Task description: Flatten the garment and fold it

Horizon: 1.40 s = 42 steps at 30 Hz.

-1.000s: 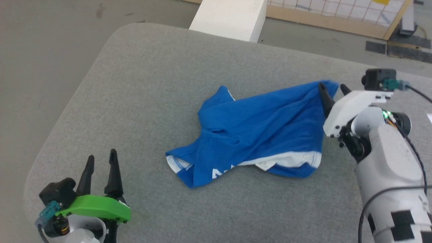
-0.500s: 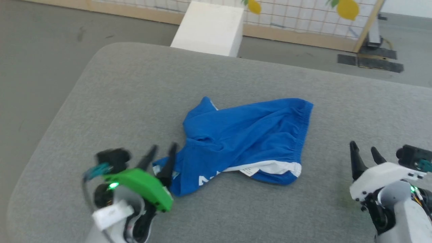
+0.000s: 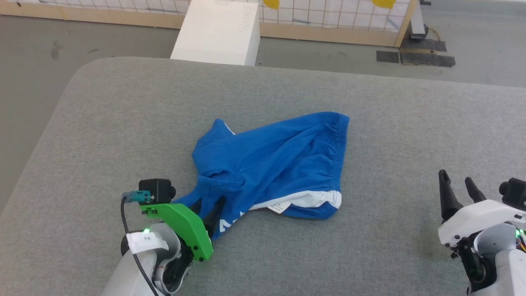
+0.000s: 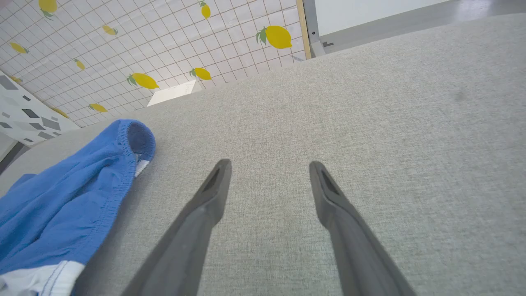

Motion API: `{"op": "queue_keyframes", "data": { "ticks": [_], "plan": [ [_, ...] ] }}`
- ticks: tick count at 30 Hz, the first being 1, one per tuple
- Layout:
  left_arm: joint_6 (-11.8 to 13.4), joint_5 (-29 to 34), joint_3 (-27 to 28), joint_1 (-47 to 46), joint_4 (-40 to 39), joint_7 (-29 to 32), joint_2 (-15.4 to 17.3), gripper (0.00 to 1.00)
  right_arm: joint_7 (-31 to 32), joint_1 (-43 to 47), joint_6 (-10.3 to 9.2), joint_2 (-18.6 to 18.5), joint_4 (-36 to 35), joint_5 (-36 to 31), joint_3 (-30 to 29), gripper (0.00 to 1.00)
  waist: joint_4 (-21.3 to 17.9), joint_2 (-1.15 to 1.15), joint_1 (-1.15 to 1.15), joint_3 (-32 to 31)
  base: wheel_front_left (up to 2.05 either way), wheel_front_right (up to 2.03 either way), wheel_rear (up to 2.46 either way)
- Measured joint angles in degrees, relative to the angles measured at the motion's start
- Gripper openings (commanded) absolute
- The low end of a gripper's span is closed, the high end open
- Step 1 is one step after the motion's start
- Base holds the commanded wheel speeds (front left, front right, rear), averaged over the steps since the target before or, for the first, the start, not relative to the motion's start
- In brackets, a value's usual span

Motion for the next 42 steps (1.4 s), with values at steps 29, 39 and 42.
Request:
{"op": "queue_keyframes", "data": {
  "ticks": [29, 39, 42],
  "plan": [
    [0.37, 2.6, 5.6, -18.7, 16.15, -13.33, 9.04, 1.0, 1.69, 0.07, 0.0, -0.02, -3.96, -0.25, 2.4, 1.0, -5.39, 0.0, 0.0, 5.05, 0.0, 0.0, 0.0],
    [3.31, 3.23, 10.77, -8.56, 8.59, -28.84, 10.38, 1.0, 5.42, 2.85, 0.0, -0.04, -7.28, -0.36, 12.17, 1.0, -2.6, 0.0, 0.0, 1.59, 0.0, 0.0, 0.0],
    [4.99, 4.11, 12.72, -2.1, 3.56, -29.91, 9.66, 1.0, 9.61, 3.98, 0.0, -0.03, -8.86, -0.33, 18.42, 1.0, -1.46, 0.0, 0.0, 0.59, 0.0, 0.0, 0.0]
  ]
}}
